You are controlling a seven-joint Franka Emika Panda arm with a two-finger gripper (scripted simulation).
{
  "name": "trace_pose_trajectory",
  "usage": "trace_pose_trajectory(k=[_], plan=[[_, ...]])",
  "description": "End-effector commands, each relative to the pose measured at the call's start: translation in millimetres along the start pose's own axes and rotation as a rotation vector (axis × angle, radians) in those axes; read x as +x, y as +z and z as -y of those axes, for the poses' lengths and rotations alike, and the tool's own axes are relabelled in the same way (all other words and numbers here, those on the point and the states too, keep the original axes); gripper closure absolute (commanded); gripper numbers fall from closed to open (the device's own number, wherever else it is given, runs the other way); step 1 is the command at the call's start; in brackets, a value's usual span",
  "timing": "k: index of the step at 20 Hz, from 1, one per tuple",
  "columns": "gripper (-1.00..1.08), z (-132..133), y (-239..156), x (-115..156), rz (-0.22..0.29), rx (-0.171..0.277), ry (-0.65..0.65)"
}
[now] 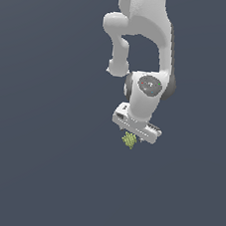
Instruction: Pick up the object and move it to a goal position.
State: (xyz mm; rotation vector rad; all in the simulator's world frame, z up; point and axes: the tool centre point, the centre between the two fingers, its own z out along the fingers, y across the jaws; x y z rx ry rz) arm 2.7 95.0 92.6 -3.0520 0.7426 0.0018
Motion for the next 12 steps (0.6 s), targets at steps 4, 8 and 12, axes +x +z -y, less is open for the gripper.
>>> trace_pose_trajectory(k=[4,8,12], plan=[[-0.92,0,1,0,-0.001,0.0,0.006],[-0.92,0,10,-1,-0.001,0.0,0.007],[-0.92,0,31,-1,-0.001,0.0,0.009]])
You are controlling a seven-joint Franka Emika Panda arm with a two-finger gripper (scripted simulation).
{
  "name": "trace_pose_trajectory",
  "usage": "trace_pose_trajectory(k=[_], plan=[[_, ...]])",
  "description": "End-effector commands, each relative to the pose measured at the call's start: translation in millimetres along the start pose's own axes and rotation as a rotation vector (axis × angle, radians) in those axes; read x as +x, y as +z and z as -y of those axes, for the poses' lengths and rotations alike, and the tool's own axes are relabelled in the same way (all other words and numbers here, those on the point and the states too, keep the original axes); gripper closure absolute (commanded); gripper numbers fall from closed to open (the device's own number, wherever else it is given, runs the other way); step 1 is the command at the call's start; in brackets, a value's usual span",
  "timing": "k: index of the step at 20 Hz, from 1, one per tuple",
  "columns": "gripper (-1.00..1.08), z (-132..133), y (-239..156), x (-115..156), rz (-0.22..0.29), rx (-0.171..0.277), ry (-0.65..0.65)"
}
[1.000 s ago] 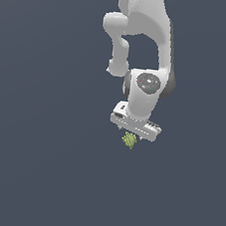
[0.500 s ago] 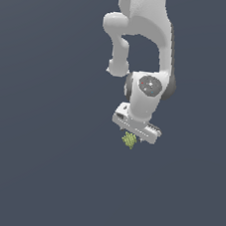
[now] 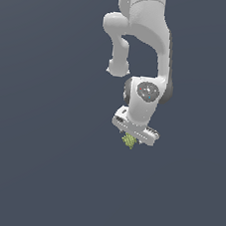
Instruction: Pick up the object and move it to a goal position.
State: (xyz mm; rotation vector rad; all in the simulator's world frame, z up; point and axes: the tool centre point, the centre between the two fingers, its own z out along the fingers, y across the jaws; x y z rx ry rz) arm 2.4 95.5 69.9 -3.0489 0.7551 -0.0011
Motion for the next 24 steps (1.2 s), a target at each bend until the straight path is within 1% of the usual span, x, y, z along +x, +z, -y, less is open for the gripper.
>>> trace_pose_trajectory(k=[1,4,8,9,24], plan=[[-0.92,-1,14,-1,0.001,-0.001,0.001],[-0.92,-1,25,-1,0.001,-0.001,0.002],[-0.92,0,29,0,0.001,-0.001,0.002],[1.08,0,29,0,0.001,-0.001,0.002],[1.08,1,23,-4,0.0,0.0,0.002]])
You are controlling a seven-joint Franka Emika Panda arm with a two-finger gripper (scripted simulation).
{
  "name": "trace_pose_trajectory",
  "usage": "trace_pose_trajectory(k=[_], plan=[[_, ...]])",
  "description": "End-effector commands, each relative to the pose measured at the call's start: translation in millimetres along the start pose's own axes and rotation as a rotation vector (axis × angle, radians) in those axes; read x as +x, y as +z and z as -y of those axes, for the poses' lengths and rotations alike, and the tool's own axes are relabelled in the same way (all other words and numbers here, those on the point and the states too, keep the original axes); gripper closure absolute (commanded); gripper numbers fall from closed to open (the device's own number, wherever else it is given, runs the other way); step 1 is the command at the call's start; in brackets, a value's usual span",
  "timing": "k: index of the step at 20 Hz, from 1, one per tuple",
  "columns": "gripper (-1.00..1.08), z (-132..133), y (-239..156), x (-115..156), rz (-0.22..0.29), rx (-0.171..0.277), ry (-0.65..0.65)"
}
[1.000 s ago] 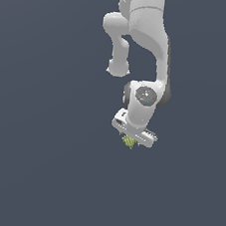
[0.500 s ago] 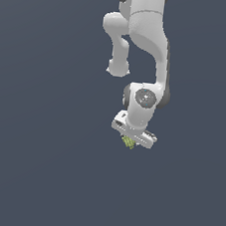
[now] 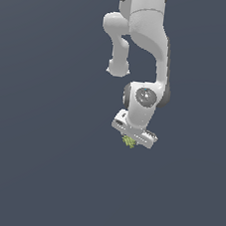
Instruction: Pick up the object and move it to a goal position.
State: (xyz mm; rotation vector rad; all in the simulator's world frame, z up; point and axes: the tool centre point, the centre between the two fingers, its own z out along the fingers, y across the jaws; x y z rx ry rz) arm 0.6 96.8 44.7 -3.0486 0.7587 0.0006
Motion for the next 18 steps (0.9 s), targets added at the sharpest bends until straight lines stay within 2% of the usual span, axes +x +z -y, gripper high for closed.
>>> trace_pose_trajectory(k=[1,18], plan=[[1.08,1,-5,-3,-0.001,0.001,0.0],[1.08,4,-83,-53,0.0,0.0,0.0]])
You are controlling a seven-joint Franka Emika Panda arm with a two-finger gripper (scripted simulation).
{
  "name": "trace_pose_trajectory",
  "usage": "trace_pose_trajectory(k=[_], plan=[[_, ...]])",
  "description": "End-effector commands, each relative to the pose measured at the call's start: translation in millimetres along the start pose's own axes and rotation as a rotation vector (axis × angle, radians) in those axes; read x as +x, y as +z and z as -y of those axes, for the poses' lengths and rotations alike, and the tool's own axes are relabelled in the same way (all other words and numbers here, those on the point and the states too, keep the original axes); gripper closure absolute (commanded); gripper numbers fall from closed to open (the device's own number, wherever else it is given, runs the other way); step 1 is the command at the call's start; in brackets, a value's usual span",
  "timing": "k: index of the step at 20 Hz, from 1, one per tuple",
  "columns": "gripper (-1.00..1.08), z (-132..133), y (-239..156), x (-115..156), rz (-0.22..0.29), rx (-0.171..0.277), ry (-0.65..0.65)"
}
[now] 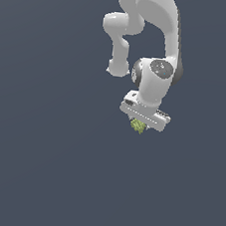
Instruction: Pick up the object and move it to a goal position.
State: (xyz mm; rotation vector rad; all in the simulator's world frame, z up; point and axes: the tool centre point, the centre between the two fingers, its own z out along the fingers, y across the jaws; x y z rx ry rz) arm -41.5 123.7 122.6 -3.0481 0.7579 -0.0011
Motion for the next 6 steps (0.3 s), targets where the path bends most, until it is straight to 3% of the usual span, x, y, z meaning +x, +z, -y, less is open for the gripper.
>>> trace_pose_trajectory(k=[1,6], plan=[[1.08,0.2,-8.1,-5.2,0.001,-0.001,0.001],[1.08,0.7,-14.3,-8.7,0.001,-0.001,0.001]])
